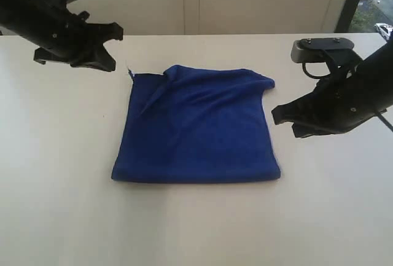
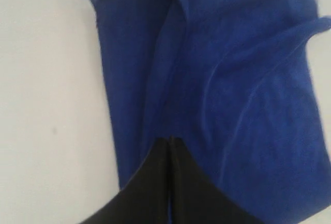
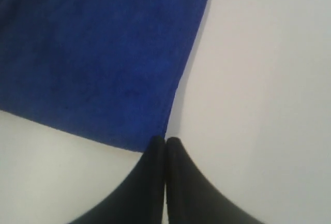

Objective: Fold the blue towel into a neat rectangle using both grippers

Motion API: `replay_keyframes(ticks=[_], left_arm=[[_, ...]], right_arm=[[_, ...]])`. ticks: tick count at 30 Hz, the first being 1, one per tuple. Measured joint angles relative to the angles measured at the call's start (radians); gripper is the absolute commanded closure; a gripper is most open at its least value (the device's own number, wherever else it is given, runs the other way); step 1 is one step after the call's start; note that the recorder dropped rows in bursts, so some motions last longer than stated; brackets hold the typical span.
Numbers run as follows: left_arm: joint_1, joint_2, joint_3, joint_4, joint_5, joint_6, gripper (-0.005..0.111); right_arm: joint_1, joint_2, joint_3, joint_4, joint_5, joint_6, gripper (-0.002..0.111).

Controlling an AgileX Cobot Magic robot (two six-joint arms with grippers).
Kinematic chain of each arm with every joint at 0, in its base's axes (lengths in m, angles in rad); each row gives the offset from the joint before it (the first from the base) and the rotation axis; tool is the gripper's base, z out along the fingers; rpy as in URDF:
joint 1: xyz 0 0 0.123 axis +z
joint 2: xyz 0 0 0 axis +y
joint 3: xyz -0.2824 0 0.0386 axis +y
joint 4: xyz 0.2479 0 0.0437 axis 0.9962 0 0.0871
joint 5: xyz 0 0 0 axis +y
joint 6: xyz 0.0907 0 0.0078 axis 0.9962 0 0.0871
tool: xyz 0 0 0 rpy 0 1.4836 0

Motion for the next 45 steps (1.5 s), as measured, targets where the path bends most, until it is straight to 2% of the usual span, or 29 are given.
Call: replay_keyframes(ticks=[4, 15, 17, 19, 22, 25, 36, 45], left_arm=[[0.058, 0.126, -0.118, -0.220, 0.037, 0.123, 0.107], [0.070, 0.518, -0.502, -0.384, 0.029, 0.112, 0.107], [0.070, 0.573, -0.549, -0.431, 0.029, 0.107, 0.102], [0.069, 0.612, -0.583, -0.463, 0.029, 0.103, 0.093], [0.067, 0.653, -0.616, -0.507, 0.039, 0.101, 0.076], [0.057, 0.674, -0.630, -0.523, 0.042, 0.105, 0.067], [0.003, 0.687, -0.636, -0.525, 0.023, 0.137, 0.066], [-0.001, 0.726, -0.636, -0.532, 0.011, 0.121, 0.066]], right_arm=[[-0.050, 0.044, -0.034, 0.004, -0.016, 0.000, 0.108], [-0.093, 0.146, -0.060, 0.039, -0.083, 0.002, 0.108], [-0.093, 0.154, -0.060, 0.045, -0.089, 0.002, 0.108], [-0.093, 0.159, -0.060, 0.051, -0.100, 0.002, 0.108], [-0.093, 0.165, -0.061, 0.058, -0.108, 0.002, 0.108], [-0.093, 0.167, -0.061, 0.058, -0.113, 0.002, 0.108], [-0.093, 0.167, -0.061, 0.061, -0.130, 0.002, 0.108], [-0.093, 0.167, -0.061, 0.061, -0.131, 0.002, 0.108]])
